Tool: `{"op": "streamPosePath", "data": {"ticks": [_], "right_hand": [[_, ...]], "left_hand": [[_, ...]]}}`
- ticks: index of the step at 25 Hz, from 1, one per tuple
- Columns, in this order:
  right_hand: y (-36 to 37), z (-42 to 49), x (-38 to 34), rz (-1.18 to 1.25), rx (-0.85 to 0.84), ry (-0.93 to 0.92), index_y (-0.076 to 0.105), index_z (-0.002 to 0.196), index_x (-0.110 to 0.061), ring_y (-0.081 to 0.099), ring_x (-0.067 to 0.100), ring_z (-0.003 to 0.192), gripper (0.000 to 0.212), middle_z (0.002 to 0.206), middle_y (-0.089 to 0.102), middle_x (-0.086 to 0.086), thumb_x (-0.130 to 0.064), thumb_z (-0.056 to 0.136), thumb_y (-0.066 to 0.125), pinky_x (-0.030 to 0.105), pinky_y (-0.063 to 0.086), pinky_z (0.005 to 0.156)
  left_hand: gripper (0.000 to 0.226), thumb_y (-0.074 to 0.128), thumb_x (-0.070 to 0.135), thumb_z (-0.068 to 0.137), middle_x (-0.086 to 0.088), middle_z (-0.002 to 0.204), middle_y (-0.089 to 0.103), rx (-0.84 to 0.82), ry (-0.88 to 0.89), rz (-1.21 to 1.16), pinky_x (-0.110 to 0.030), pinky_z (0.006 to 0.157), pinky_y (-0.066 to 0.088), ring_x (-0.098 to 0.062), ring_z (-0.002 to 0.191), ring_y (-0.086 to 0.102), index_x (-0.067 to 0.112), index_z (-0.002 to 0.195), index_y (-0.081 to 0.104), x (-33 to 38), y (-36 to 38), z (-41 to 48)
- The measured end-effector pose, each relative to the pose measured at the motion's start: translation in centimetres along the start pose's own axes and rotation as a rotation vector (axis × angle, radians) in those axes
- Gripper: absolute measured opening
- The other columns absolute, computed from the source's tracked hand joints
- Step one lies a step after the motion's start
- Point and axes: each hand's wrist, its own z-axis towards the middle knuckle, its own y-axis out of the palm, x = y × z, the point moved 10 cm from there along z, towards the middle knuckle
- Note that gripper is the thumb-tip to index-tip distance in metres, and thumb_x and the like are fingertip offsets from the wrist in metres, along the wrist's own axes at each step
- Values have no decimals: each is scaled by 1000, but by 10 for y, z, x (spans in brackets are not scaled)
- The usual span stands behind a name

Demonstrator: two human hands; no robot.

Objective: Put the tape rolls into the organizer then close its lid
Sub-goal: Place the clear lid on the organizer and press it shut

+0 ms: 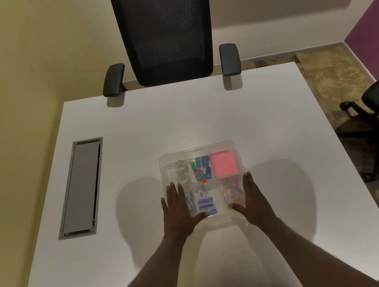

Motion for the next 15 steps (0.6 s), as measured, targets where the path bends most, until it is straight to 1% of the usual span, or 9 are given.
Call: {"op": "streamPosePath", "data": {"ticks": [3, 7, 15], "right_hand": [[0, 10, 1, -35, -13, 30, -4, 161, -12, 19, 26, 156, 116, 171, 3, 6, -53, 85, 73, 43, 30, 121], [-3, 28, -6, -66, -19, 61, -6, 161, -12, 17, 27, 156, 115, 171, 0, 6, -53, 86, 72, 50, 29, 123], [-17, 83, -32, -74, -17, 90, -6, 160, -12, 15, 26, 157, 115, 171, -1, 5, -53, 87, 71, 50, 26, 124]], "left_hand": [[137, 56, 88, 82, -10, 175, -32, -3, -5, 0, -53, 135, -12, -29, 163, -29, 14, 167, -22, 0, -5, 9], [137, 57, 88, 82, -10, 175, -32, -4, -10, -2, -52, 135, -13, -29, 163, -29, 15, 167, -22, 1, -16, 25], [138, 62, 85, 82, -12, 175, -30, -27, -19, 17, -55, 135, -10, -30, 164, -26, 14, 167, -22, 2, -54, 81]]}}
